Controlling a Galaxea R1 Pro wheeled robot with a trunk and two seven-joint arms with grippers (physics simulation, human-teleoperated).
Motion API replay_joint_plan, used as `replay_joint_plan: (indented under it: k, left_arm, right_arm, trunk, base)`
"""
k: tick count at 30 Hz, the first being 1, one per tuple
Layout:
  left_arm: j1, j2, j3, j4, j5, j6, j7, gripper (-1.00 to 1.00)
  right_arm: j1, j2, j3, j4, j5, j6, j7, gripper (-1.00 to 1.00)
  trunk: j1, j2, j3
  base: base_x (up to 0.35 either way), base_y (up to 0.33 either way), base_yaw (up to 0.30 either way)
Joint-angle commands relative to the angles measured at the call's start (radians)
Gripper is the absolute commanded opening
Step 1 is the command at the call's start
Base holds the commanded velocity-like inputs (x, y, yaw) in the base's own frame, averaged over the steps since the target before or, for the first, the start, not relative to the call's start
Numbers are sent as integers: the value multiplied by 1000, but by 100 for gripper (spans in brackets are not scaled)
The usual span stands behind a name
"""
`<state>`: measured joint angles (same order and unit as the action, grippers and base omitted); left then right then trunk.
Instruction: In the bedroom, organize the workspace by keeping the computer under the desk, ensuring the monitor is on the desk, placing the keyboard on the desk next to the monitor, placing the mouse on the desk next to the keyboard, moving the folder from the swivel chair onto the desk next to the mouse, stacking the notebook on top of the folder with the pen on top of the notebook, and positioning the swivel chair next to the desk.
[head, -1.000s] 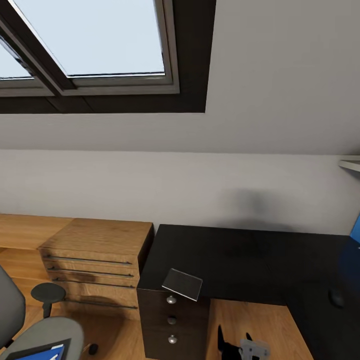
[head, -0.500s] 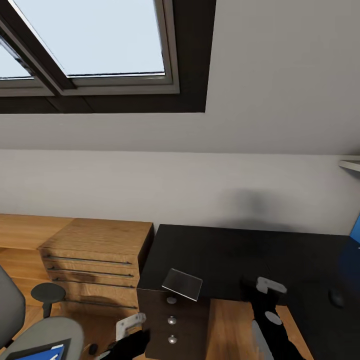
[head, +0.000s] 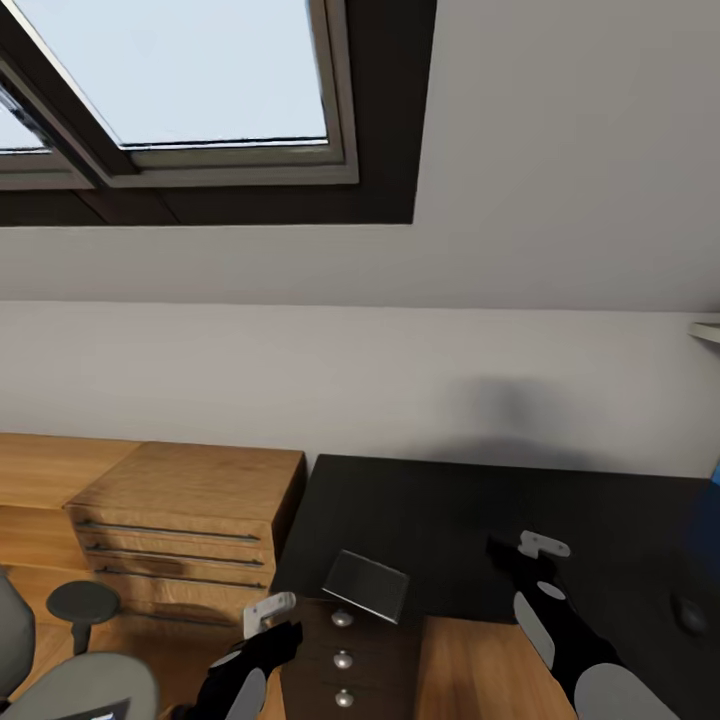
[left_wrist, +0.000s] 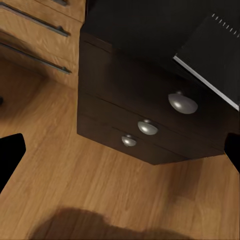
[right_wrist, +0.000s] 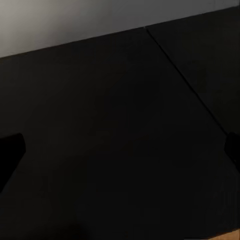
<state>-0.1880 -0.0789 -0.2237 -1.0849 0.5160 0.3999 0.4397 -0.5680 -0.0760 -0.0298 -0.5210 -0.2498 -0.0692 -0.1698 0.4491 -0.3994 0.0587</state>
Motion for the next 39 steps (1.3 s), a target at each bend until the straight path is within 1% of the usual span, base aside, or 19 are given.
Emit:
replay_joint_plan:
  k: [1, 12, 22, 28, 39]
  left_arm:
    - [0, 0, -2, -1, 10, 1, 9, 100]
    - [-1, 0, -2, -1, 10, -1, 9, 100]
    - [-1, 1, -2, -1, 10, 0, 8, 100]
    - [-1, 1, -1, -1, 10, 0, 7, 100]
    - [-1, 1, -1, -3, 10, -1, 7, 100]
  right_arm:
    - [0, 0, 2, 1, -10, -6, -1, 100]
    - [-1, -1, 1, 2, -13, -10, 0, 100]
    - [-1, -1, 1, 4, -14, -11, 0, 100]
    - [-1, -2, 1, 6, -15, -12, 0, 100]
    - [-1, -4, -1, 8, -16, -12, -1, 100]
  trunk:
    - [1, -1, 0]
    - [1, -1, 0]
    - [1, -1, 0]
    - [1, -1, 4]
    - [1, -1, 12]
  base:
    - [315, 0, 0]
    - [247, -5, 0]
    - [257, -107, -14]
    - [55, -31, -182]
    - [6, -3, -255]
